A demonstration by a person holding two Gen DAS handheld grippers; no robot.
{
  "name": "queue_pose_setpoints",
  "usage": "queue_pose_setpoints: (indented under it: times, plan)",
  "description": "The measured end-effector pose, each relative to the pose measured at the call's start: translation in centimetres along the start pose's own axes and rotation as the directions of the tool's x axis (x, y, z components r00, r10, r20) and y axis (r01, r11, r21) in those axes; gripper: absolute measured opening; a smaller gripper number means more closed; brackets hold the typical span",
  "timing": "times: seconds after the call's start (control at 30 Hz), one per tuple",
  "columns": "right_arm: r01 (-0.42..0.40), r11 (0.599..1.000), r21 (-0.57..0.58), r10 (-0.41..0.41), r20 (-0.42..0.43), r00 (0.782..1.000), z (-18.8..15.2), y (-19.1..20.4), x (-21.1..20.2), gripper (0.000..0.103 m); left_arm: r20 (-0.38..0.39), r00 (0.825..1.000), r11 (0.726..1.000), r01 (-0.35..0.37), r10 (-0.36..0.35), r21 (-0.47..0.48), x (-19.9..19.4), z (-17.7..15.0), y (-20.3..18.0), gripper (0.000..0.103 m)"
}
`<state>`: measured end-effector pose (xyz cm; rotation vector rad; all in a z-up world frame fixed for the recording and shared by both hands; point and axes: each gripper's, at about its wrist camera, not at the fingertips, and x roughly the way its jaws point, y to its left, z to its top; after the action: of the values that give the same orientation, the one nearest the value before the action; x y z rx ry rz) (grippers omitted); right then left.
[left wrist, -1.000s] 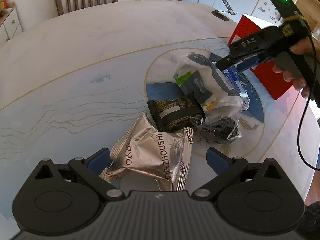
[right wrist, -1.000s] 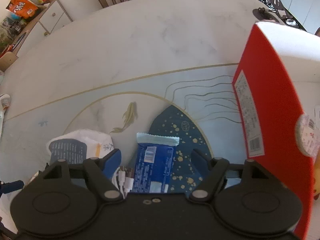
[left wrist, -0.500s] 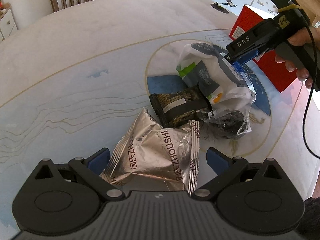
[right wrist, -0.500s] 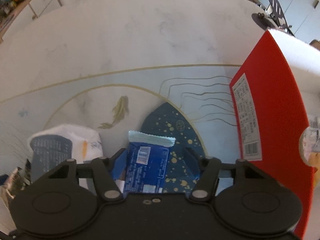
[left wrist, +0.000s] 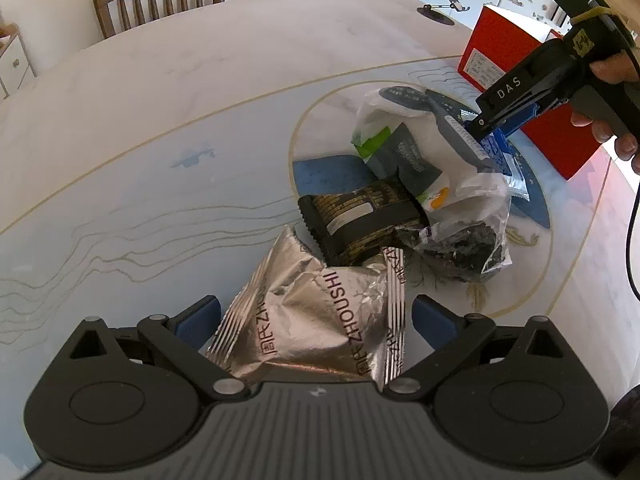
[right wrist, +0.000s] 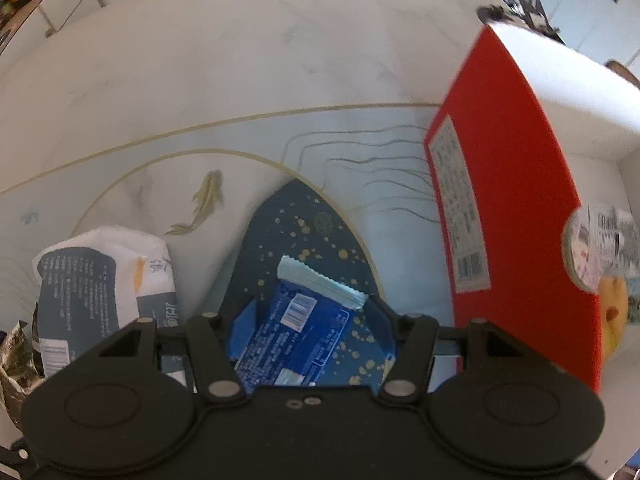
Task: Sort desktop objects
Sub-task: 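Grasp the silver bag with the left tool while the right tool grasps the blue wafer bar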
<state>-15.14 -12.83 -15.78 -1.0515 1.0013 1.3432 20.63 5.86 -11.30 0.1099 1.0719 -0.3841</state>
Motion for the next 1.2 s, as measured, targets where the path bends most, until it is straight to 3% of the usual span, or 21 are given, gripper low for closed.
queue_pose_setpoints:
  times: [0.13, 0.4, 0.47, 0.57, 0.8, 0.9, 0.97, 1.2]
  plan:
    - [-0.02, 0.996, 0.086, 0.023, -0.033, 0.999, 0.0, -0.7, -0.2, 0.071, 0.006, 1.0, 1.0, 0.002, -0.002, 0.004, 0.0, 0.1, -0.1, 0.102]
    - [-0.021, 0.989, 0.148, 0.03, -0.063, 0.998, -0.4, -0.3, -0.1, 0.072, 0.01, 1.0, 1.0, 0.01, -0.01, -0.004, -0.1, 0.1, 0.0, 0.101]
    - [-0.019, 0.989, 0.148, 0.028, -0.061, 0.998, -0.4, -0.3, -0.2, 0.071, 0.009, 1.0, 1.0, 0.01, -0.01, -0.003, 0.0, 0.1, 0.0, 0.097]
    - [-0.02, 0.989, 0.147, 0.028, -0.055, 0.998, -0.4, -0.2, -0.2, 0.069, 0.015, 1.0, 1.0, 0.003, -0.003, -0.001, 0.0, 0.0, 0.0, 0.095]
    - [0.017, 0.991, 0.13, -0.012, -0.039, 0.999, -0.4, 0.1, -0.5, 0.049, 0.016, 1.0, 1.0, 0.003, -0.003, -0.003, -0.2, 0.1, -0.3, 0.087]
    - [0.011, 0.991, 0.135, -0.008, -0.027, 1.0, -0.4, 0.0, -0.7, 0.037, 0.02, 1.0, 1.0, -0.005, 0.005, -0.009, -0.4, 0.1, -0.4, 0.075]
    - [-0.013, 0.989, 0.147, 0.016, -0.022, 1.0, -0.5, -0.1, -0.9, 0.036, 0.022, 1.0, 1.0, -0.015, 0.015, -0.013, -0.6, 0.2, -0.4, 0.063]
    - [-0.067, 0.986, 0.155, 0.066, 0.01, 0.998, -1.0, -0.5, -1.0, 0.036, 0.017, 1.0, 0.998, -0.009, 0.01, -0.062, -1.1, -0.2, -0.2, 0.056]
